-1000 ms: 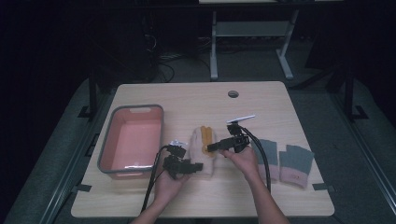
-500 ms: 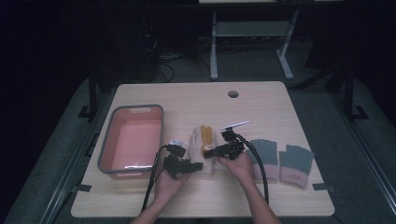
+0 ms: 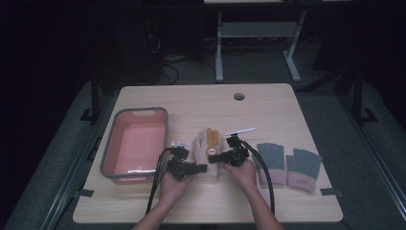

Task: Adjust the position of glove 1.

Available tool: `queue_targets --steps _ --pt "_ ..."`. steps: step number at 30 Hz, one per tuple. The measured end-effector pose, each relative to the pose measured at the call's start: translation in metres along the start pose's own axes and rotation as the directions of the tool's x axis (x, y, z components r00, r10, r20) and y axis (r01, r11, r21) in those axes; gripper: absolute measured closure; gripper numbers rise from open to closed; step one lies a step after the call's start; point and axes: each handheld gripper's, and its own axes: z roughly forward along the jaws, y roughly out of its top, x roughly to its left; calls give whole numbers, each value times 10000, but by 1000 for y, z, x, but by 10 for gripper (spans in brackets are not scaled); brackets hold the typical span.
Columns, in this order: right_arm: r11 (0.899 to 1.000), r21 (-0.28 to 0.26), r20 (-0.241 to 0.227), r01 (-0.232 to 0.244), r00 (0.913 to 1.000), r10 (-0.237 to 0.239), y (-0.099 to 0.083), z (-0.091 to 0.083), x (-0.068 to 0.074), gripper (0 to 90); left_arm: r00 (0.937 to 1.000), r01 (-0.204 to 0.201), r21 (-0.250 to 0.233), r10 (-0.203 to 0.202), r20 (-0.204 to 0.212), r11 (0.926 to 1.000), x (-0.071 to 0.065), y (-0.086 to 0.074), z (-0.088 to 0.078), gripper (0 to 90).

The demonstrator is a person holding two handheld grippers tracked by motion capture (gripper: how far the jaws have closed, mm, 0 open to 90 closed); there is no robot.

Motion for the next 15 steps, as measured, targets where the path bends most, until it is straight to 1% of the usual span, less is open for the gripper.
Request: queue_targets --steps 1,3,4,5,7,9,10,11,12,13,15 --pt "10000 -29 -46 -13 10000 13 0 -1 0 739 9999 146 -47 -145 82 9999 1 0 0 667" --pt "9999 -85 -52 66 10000 -67 1 -2 -1 756 9998 181 -33 -181 128 9998 1 1 0 674" --pt "9999 -121 -99 98 9999 -99 1 -3 0 763 9994 291 -108 -289 199 9995 1 1 0 676" --pt "9998 -127 -80 163 9998 -164 1 -4 0 767 9995 269 -109 -267 195 9996 1 2 0 678" --pt "9998 -159 -152 111 9998 -113 2 -6 2 773 9993 291 -118 -288 255 9995 2 3 -1 678" --pt "9996 -228 -116 176 9998 -179 2 -6 2 774 9993 274 -139 -270 257 9995 2 4 -2 679" --pt "9996 -261 -224 135 9996 -141 2 -9 3 778 9990 343 -219 -337 303 9992 1 5 -3 679" --pt "9996 -261 -224 135 9996 -141 2 -9 3 778 9990 343 -219 -337 303 9992 1 5 -3 679" --pt "9990 -363 -227 261 9994 -269 3 -11 3 781 9988 381 -235 -373 328 9990 0 6 -4 680" --pt "9988 -399 -267 270 9992 -281 3 -13 4 781 9990 289 -270 -280 345 9992 -1 8 -6 679" --pt "9982 -463 -225 376 9990 -387 5 -16 6 782 9985 318 -325 -303 449 9990 -1 9 -7 679"
